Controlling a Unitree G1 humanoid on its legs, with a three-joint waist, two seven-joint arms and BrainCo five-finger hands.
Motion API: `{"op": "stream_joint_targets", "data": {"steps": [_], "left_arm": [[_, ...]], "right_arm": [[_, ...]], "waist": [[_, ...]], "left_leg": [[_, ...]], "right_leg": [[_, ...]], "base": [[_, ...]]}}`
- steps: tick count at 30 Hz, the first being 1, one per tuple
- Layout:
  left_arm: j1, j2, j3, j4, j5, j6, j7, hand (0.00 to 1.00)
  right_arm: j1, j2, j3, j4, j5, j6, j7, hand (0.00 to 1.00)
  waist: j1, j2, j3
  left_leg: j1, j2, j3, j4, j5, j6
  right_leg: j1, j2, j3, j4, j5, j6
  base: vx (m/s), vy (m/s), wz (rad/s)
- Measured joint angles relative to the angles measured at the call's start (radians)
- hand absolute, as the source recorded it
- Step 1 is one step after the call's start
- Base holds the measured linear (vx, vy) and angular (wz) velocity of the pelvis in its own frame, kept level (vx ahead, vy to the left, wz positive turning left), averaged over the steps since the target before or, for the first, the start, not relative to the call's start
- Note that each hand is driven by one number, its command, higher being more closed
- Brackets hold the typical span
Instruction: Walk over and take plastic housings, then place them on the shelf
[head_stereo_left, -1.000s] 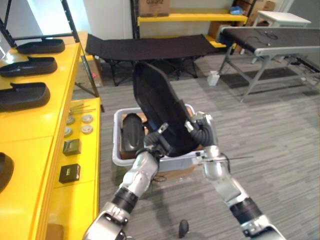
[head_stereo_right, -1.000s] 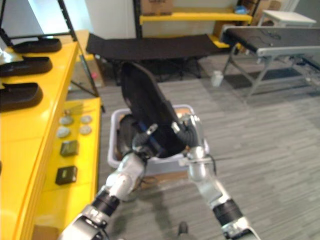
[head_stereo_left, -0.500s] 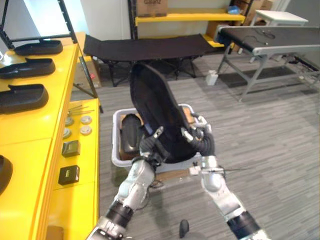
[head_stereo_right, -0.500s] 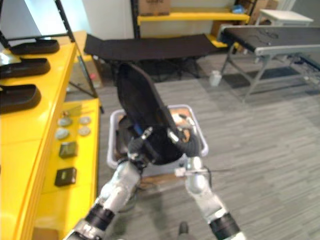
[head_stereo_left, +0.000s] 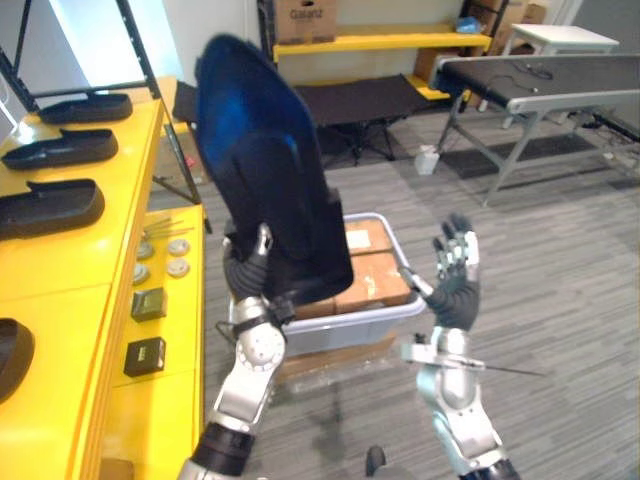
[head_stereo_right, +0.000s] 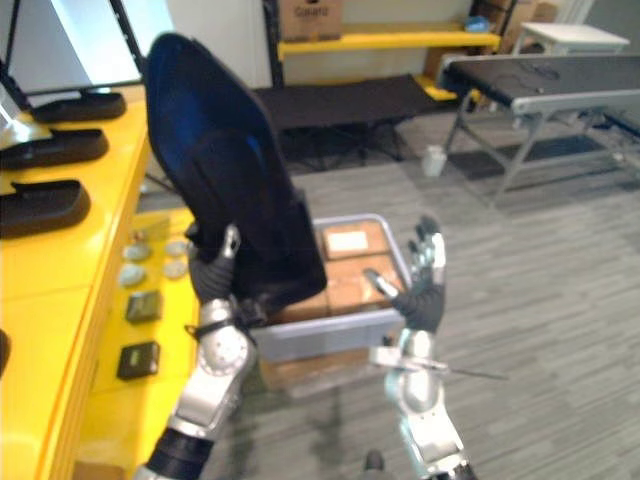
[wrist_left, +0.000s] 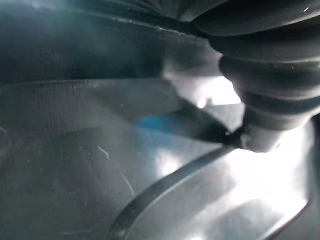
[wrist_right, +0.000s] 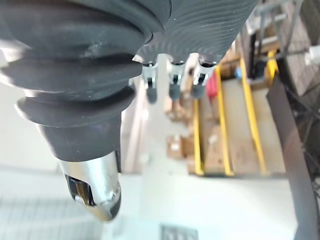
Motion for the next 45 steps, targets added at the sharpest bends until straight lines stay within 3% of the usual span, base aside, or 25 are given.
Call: {"op": "stream_joint_targets", "data": {"steps": [2, 6, 11, 15, 17, 20, 21, 27, 31, 37, 41, 45], "left_arm": [[0.026, -0.004, 0.012, 0.0, -0.001, 0.014, 0.018, 1.0], [0.15, -0.017, 0.067, -0.006, -0.005, -0.006, 0.033, 1.0], [0.297, -0.014, 0.115, -0.084, -0.013, -0.086, -0.011, 1.0], [0.327, -0.014, 0.129, -0.119, -0.024, -0.121, -0.051, 1.0], [0.358, -0.014, 0.131, -0.125, -0.077, -0.127, -0.07, 1.0], [0.376, -0.015, 0.13, -0.12, -0.113, -0.126, -0.084, 1.0], [0.381, -0.016, 0.122, -0.112, -0.15, -0.127, -0.097, 1.0], [0.418, -0.014, 0.056, -0.088, -0.179, -0.137, -0.195, 1.0], [0.424, -0.012, 0.042, -0.09, -0.178, -0.145, -0.231, 1.0], [0.426, -0.005, 0.043, -0.092, -0.168, -0.151, -0.229, 1.0], [0.4, 0.002, 0.042, -0.091, -0.169, -0.156, -0.231, 1.0], [0.361, 0.029, 0.05, -0.071, -0.168, -0.156, -0.231, 1.0]], "right_arm": [[0.033, 0.015, -0.014, 0.0, 0.044, 0.018, 0.038, 0.0], [0.143, 0.045, -0.011, 0.005, 0.064, 0.077, 0.097, 0.0], [0.208, 0.061, -0.013, 0.087, 0.084, 0.08, 0.125, 0.0], [0.209, 0.063, -0.013, 0.098, 0.084, 0.077, 0.141, 0.0], [0.206, 0.059, -0.013, 0.099, 0.091, 0.076, 0.168, 0.0], [0.207, 0.055, -0.013, 0.103, 0.142, 0.078, 0.209, 0.0], [0.207, 0.046, -0.015, 0.11, 0.146, 0.08, 0.229, 0.0], [0.217, 0.006, -0.01, 0.123, 0.077, 0.14, 0.226, 0.0], [0.22, 0.002, 0.019, 0.128, 0.078, 0.144, 0.224, 0.0], [0.25, 0.01, 0.035, 0.171, 0.146, 0.145, 0.231, 0.0], [0.271, 0.013, 0.033, 0.209, 0.153, 0.145, 0.255, 0.0], [0.245, 0.015, 0.034, 0.232, 0.152, 0.137, 0.272, 0.0]], "waist": [[0.0, 0.001, -0.001], [-0.001, 0.003, -0.001], [0.001, 0.004, -0.001], [0.001, 0.008, 0.001], [0.001, 0.037, 0.014], [0.002, 0.057, 0.027], [0.003, 0.076, 0.041], [0.023, 0.114, 0.051], [0.033, 0.091, 0.048], [0.034, 0.07, 0.043], [0.036, 0.042, 0.069], [0.033, 0.033, 0.097]], "left_leg": [[-0.001, 0.0, 0.0, -0.001, 0.0, 0.0], [-0.008, 0.0, 0.001, 0.0, -0.008, 0.001], [-0.025, 0.0, 0.001, 0.002, -0.014, 0.001], [-0.028, 0.006, 0.007, 0.023, -0.032, 0.001], [-0.074, 0.05, 0.001, 0.156, -0.101, -0.001], [-0.096, 0.077, -0.01, 0.212, -0.119, 0.01], [-0.106, 0.087, -0.031, 0.231, -0.124, 0.021], [-0.102, 0.061, -0.05, 0.211, -0.137, 0.065], [-0.088, 0.018, -0.043, 0.14, -0.108, 0.03], [-0.089, 0.01, -0.052, 0.132, -0.108, 0.033], [-0.088, 0.013, -0.055, 0.196, -0.152, 0.041], [-0.089, 0.022, -0.05, 0.284, -0.199, 0.051]], "right_leg": [[-0.001, 0.0, 0.001, 0.0, -0.002, -0.002], [-0.005, 0.0, 0.002, -0.001, -0.006, 0.0], [-0.021, 0.0, 0.0, -0.003, -0.003, 0.005], [-0.018, 0.004, 0.007, -0.006, -0.003, 0.006], [-0.005, 0.036, 0.012, -0.007, -0.008, -0.002], [0.001, 0.058, 0.005, -0.004, -0.019, -0.019], [0.004, 0.07, -0.007, -0.002, -0.027, -0.029], [0.008, 0.061, -0.013, -0.01, -0.045, -0.038], [-0.019, 0.025, 0.01, -0.004, -0.019, -0.02], [-0.036, 0.02, 0.013, 0.018, -0.026, -0.023], [-0.117, 0.0, 0.037, 0.242, -0.138, -0.011], [-0.165, -0.027, 0.034, 0.4, -0.166, -0.028]], "base": [[0.0, 0.0, 0.0], [0.0, 0.0, 0.0], [0.04, 0.028, 0.01], [0.01, 0.023, -0.06], [0.0, 0.009, -0.11], [-0.01, -0.017, 0.03], [-0.04, -0.048, 0.15], [-0.04, 0.007, 0.07], [0.01, 0.09, -0.07], [0.03, 0.04, -0.03], [-0.02, 0.037, -0.04], [-0.1, 0.078, -0.09]]}}
